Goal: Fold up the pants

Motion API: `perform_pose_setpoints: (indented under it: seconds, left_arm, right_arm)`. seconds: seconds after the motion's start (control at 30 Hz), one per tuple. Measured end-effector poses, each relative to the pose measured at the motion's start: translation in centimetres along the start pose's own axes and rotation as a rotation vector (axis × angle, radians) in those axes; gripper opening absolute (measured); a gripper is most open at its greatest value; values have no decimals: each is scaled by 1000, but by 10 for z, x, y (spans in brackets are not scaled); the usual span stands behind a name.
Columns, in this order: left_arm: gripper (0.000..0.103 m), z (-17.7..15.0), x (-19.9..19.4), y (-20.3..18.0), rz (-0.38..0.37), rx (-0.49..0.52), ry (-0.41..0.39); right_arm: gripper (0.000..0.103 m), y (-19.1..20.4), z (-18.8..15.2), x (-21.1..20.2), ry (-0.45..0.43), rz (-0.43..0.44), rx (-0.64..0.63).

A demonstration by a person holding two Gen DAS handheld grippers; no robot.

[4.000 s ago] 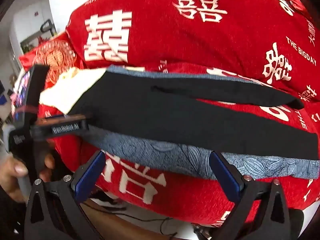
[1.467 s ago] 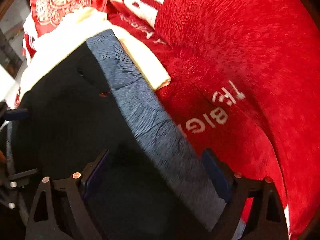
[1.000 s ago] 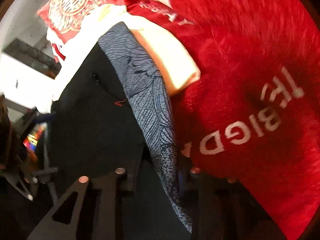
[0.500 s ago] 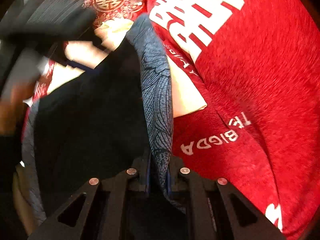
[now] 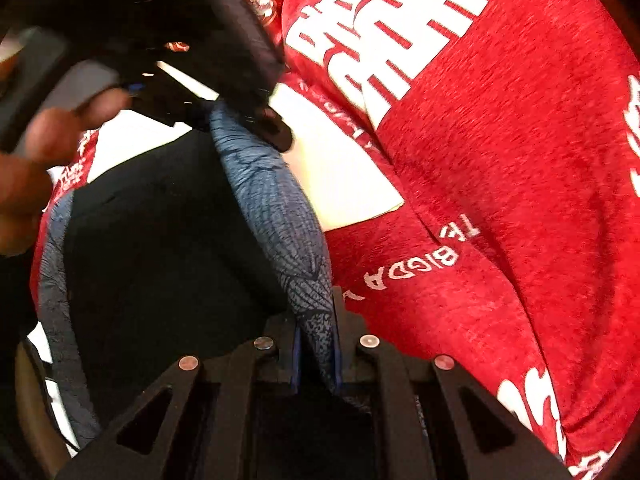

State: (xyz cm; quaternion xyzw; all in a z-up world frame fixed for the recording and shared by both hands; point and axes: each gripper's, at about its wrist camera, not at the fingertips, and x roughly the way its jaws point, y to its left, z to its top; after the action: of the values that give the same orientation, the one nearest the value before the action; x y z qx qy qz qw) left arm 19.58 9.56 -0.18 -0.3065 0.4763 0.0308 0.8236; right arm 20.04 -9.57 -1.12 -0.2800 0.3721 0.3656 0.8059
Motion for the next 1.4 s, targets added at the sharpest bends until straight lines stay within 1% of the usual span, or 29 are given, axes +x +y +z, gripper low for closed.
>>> perform_pose_setpoints:
  seconds: [0.1,0.13,0.2,0.23,0.3,0.37,0.43,0.47,0.5,0.53,0.6,0.67,0.73,0.83,0.87,0.93,1.0,1.07,1.1,1.13,1.2,1.23,1.3,1.37,1.4]
  left_arm:
    - [19,-26,-42,8,-82,39,-49]
    - [19,-30,-50,9,-99,39,-57]
    - [19,-49,-69,22,-133,51,-72]
    - [19,-59,-76,32,-141,54,-76]
    - [19,-75,-77,52,-151,40,-52]
    - [19,-93,-67,80,-138,20,-2]
    - [19,-108,-45,110,-135,-55,76]
    - [19,-114,-38,125,-138,-88,103]
    - [19,-120,-29,141,-152,-133,124]
    - [19,-126,-29,153,-179,-162,133]
    - [19,-129,-31,167,-233,-195,129]
    - [19,-131,-37,168,-225,-168,114]
    - [19,-131,-43,162,-193,-111,100]
    - [19,-132,-48,156,-176,-74,84]
    - [19,-131,-48,157,-179,-79,90]
    - [22,-131,-40,165,-176,-115,126]
    - [22,-129,-36,171,-204,-159,150]
    - [22,-128,-43,174,-204,-151,164]
    - [24,-127,-48,174,-194,-134,164]
    - [28,-126,-56,176,-171,-118,156]
    - [33,-122,-77,184,-109,-84,107]
    - [33,-119,-86,189,-85,-79,86]
    - [33,-115,-100,198,-32,-77,57]
    - [33,-108,-114,202,3,-84,12]
    - [33,-106,-119,200,1,-85,-8]
  right_arm:
    - [12,15,-1,-32,-38,-42,-20]
    - [12,23,-2,-44,-50,-63,-35]
    - [12,41,-5,-62,-60,-84,-55]
    - [12,56,-8,-72,-62,-93,-59]
    - [12,79,-14,-82,-64,-97,-78]
    - [12,108,-24,-79,-35,-113,-106]
    - [13,135,-37,-61,10,-110,-124]
    - [13,144,-43,-51,37,-111,-121]
    - [13,156,-50,-36,73,-115,-121]
    - [13,165,-55,-26,100,-118,-117]
    - [13,180,-64,-11,135,-135,-118]
    - [13,191,-70,-7,127,-178,-141]
    - [13,192,-69,-8,124,-181,-131]
    - [13,190,-67,-13,121,-184,-106]
    - [13,189,-64,-13,119,-186,-99]
    - [14,193,-64,-11,129,-192,-83]
    - [15,198,-67,-3,141,-213,-95]
    - [16,207,-67,-2,141,-242,-106]
    - [16,208,-66,-3,144,-248,-98]
    - [16,206,-66,-3,146,-245,-86]
    - [16,202,-64,-6,145,-235,-45]
    - [16,199,-63,-7,142,-229,-22]
    - [17,198,-63,-4,152,-226,-17]
    - [18,204,-65,-1,152,-256,-41]
    - [18,208,-65,1,150,-277,-52]
